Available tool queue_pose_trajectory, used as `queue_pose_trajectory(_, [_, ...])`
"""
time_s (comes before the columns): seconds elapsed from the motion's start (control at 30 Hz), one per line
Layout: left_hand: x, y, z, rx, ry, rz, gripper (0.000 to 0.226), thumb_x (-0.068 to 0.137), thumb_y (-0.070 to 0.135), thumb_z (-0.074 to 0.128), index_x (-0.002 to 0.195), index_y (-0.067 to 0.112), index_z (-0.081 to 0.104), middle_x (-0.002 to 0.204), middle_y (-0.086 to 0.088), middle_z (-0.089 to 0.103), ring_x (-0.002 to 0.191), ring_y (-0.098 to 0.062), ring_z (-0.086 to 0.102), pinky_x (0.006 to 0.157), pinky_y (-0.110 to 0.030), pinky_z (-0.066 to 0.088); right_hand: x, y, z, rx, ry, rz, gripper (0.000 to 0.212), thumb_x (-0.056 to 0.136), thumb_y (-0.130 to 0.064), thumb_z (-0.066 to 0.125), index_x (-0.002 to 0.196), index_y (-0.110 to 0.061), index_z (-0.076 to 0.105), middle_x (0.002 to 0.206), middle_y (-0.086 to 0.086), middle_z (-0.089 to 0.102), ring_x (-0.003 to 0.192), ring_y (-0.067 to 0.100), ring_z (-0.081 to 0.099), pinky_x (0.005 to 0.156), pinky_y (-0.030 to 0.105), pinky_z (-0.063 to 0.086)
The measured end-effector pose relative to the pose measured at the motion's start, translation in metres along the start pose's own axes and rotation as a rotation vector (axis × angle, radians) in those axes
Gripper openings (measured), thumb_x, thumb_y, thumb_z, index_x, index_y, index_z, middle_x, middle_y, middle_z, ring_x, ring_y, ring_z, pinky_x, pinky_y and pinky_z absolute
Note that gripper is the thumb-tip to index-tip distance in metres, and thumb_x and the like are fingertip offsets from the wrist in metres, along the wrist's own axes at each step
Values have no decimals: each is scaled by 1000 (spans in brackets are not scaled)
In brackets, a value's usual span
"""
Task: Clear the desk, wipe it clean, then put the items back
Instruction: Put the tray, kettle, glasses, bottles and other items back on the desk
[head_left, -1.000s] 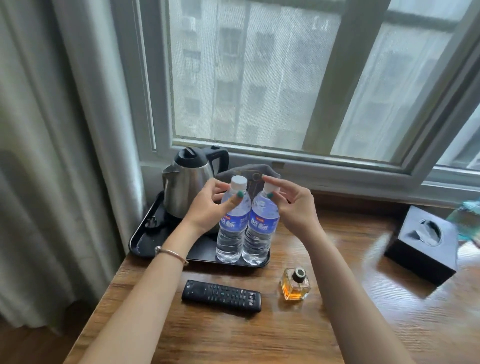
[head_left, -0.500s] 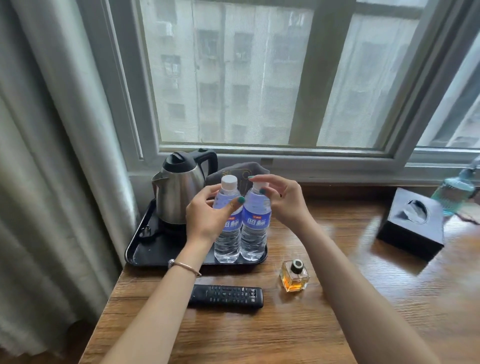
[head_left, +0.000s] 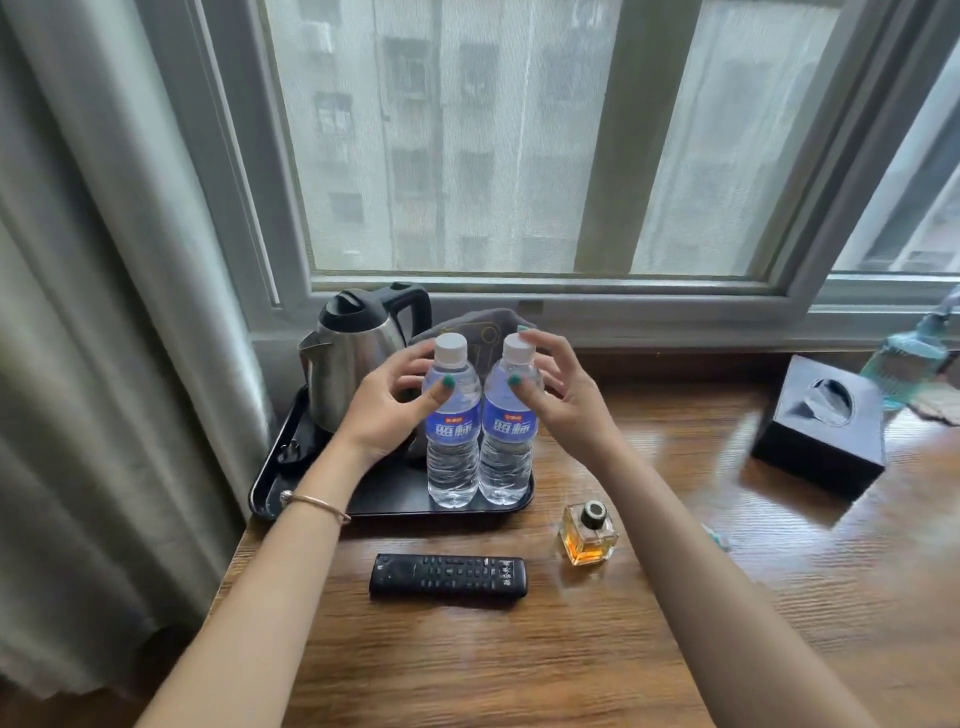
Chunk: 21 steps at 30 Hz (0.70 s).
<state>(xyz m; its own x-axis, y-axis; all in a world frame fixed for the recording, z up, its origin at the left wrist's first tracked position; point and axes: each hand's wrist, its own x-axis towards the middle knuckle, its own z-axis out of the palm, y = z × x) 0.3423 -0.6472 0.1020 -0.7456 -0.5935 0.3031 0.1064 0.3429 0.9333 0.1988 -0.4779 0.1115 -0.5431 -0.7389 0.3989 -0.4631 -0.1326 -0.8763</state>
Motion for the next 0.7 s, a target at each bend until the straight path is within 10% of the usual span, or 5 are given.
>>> queue_pose_trajectory(0.13, [-5, 2, -6, 91, -236, 13, 105, 69, 38, 84, 139, 67, 12, 140, 28, 40, 132, -4, 45, 103, -31, 41, -9, 17, -1, -180, -98, -16, 109, 70, -9, 86, 140, -59, 18, 124, -12, 59, 107, 4, 63, 93, 29, 53])
queue_pose_trajectory(0.23, [-15, -10, 3, 204, -403, 68, 121, 80, 8, 77, 142, 61, -11, 136, 48, 33, 128, 6, 45, 101, -20, 42, -7, 21, -1, -236, -95, -45, 114, 69, -8, 85, 141, -59, 13, 121, -5, 62, 96, 7, 66, 87, 33, 55])
queue_pose_trajectory(0.7, [-23, -31, 0, 188, -292, 62, 116, 81, -3, 73, 126, 80, 5, 134, 32, 36, 112, 8, 57, 84, -14, 50, -5, 26, -8, -310, -164, -114, 117, 74, -9, 83, 147, -52, 2, 120, -8, 63, 99, 3, 65, 92, 8, 43])
